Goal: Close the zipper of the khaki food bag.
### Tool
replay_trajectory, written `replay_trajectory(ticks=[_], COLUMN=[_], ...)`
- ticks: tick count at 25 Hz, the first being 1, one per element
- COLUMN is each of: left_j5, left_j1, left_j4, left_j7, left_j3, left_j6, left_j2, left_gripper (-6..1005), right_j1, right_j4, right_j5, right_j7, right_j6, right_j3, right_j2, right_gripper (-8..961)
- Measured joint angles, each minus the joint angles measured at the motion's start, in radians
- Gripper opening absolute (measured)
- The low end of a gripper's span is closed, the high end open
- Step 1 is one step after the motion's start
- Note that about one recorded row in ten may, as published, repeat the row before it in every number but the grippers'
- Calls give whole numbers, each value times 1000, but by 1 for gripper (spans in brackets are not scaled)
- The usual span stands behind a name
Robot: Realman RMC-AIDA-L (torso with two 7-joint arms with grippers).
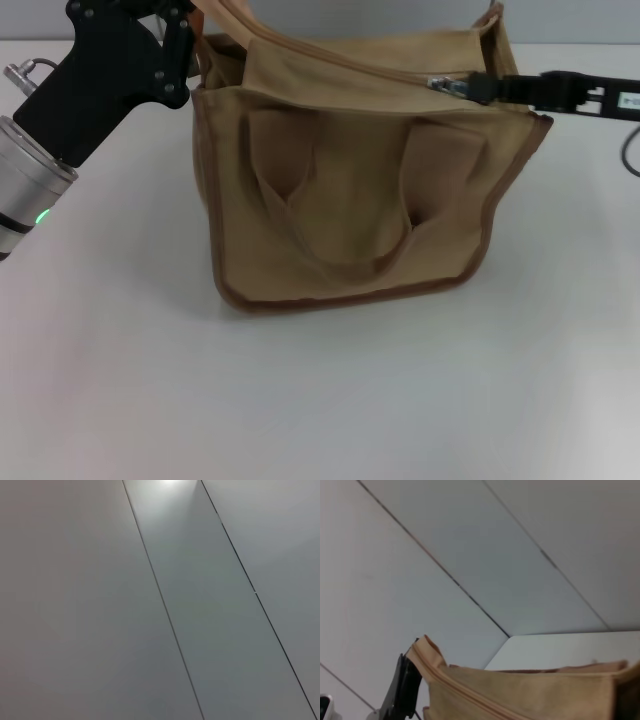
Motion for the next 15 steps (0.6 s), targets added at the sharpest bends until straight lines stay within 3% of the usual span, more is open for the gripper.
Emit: replay_trajectory(ticks=[15], left_j5=[-2], left_j1=[1], left_j4=[0], left_j7=[-6], left_j3=[0], left_j6=[-1], left_j2=[-2], left_gripper=[165], right_j1=[-42], right_j4=[10], right_j5=[9], right_j7=[-32], right_j6=[-60], right_j3=[67], right_j2=[-11], right_gripper=[11])
